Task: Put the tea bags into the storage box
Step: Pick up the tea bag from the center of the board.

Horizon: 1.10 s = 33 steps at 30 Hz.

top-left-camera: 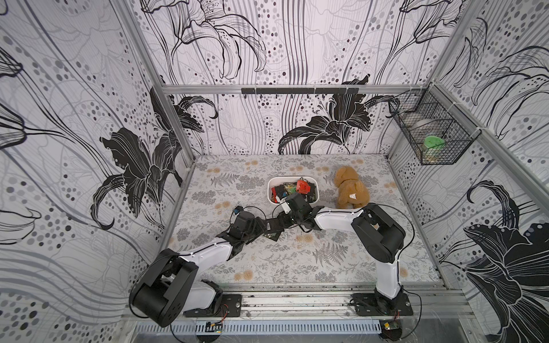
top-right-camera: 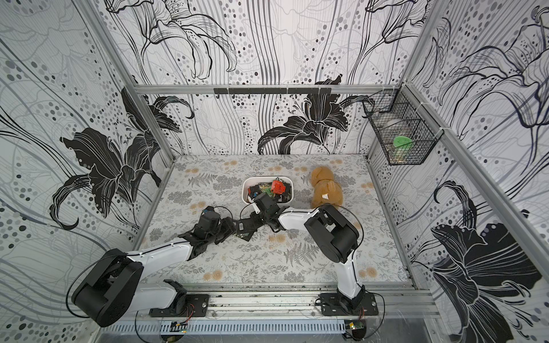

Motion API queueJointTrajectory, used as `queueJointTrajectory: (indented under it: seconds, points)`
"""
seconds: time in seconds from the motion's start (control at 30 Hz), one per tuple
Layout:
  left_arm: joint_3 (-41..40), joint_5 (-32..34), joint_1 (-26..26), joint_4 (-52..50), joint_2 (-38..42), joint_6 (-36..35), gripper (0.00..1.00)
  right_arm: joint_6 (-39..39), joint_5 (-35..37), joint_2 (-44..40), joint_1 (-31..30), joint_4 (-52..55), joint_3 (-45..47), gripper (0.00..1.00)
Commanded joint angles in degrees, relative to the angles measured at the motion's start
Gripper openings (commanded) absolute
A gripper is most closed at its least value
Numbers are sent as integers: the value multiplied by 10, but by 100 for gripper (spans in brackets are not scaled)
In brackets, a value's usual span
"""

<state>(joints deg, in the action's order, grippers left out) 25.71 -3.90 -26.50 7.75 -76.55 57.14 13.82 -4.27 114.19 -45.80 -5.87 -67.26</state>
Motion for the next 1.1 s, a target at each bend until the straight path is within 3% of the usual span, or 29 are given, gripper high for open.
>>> queueJointTrajectory:
  seconds: [0.0, 0.67, 1.07]
  points:
    - [26, 3, 5, 32, -21, -6, 55, -5, 6, 15, -2, 36, -22, 25]
    - [42, -16, 8, 81, -110, 16, 50, -4, 1, 39, -2, 62, -44, 23]
    - [28, -37, 9, 124, -123, 44, 46, -4, -6, 52, -2, 75, -58, 21]
